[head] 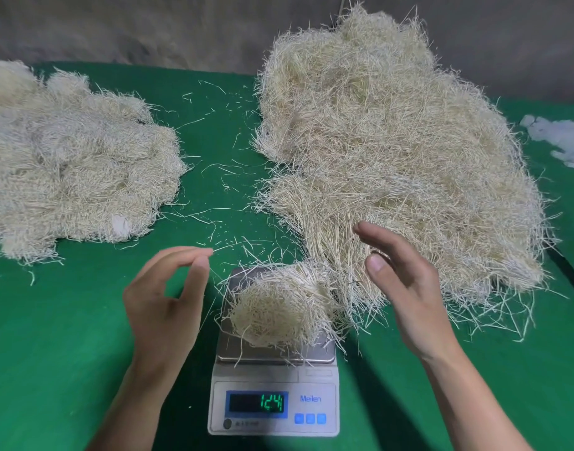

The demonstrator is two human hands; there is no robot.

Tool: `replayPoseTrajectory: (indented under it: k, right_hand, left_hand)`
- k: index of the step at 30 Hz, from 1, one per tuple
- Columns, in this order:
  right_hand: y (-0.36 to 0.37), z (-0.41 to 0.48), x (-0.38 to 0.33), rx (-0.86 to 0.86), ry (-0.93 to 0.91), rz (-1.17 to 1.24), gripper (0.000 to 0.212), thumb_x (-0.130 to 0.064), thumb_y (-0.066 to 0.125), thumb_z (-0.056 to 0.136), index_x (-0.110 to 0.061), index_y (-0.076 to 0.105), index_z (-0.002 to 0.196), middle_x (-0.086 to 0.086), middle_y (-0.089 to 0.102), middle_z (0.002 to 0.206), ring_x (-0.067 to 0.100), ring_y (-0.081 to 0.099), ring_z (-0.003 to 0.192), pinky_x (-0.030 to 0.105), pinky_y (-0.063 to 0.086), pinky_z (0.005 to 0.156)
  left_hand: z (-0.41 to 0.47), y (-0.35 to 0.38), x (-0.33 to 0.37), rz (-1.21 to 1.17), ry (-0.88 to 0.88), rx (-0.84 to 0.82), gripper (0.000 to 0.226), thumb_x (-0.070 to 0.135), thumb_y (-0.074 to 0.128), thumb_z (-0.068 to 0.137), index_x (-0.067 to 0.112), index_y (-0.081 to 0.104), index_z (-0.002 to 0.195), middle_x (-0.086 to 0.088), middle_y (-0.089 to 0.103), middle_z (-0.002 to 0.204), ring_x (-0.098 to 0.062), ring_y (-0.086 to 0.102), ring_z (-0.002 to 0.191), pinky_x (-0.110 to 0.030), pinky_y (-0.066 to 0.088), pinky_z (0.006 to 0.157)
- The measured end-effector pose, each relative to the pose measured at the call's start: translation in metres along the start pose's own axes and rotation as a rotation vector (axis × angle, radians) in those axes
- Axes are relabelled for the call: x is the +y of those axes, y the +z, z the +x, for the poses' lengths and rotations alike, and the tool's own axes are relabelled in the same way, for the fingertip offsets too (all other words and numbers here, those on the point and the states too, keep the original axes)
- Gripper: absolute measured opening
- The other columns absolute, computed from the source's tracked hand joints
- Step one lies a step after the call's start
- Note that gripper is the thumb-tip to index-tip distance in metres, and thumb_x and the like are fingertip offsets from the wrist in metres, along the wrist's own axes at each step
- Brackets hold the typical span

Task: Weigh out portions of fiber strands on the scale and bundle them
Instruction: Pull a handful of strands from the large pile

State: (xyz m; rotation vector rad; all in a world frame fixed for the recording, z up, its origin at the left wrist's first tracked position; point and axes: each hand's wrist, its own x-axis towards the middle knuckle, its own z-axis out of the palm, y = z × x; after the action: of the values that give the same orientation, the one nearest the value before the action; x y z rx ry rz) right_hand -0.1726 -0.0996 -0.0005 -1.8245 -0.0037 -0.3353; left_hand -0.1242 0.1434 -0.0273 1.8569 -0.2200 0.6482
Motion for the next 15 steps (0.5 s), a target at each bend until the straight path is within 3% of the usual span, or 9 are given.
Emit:
replayPoseTrajectory:
  k: [7,15]
  right_hand:
    - [-0.0014,0.0014,0.0026,0.025,0.003,0.016,0.044,-0.05,0.053,0.078,-0.029,0.059,0.116,-0.02,0.061,0.121,0.001,0.053,0.117,0.028,0.04,0.1]
    - [-0.0002,0.0032,0.0042,0.013,0.005,0.015,0.042,-0.05,0.054,0.076,-0.03,0.06,0.114,-0.019,0.062,0.12,0.001,0.054,0.115,0.031,0.041,0.101]
  left_hand:
    - [-0.0006,0.0009,0.0016,-0.021,-0.019,0.008,0.019,0.024,0.051,0.084,0.014,0.066,0.081,0.007,0.066,0.085,0.006,0.061,0.083,-0.011,0.044,0.082]
    - [0.0,0.004,-0.0017,-0.019,-0.018,0.016,0.019,0.024,0.051,0.083,0.012,0.066,0.079,0.007,0.066,0.083,0.005,0.061,0.081,-0.011,0.044,0.08]
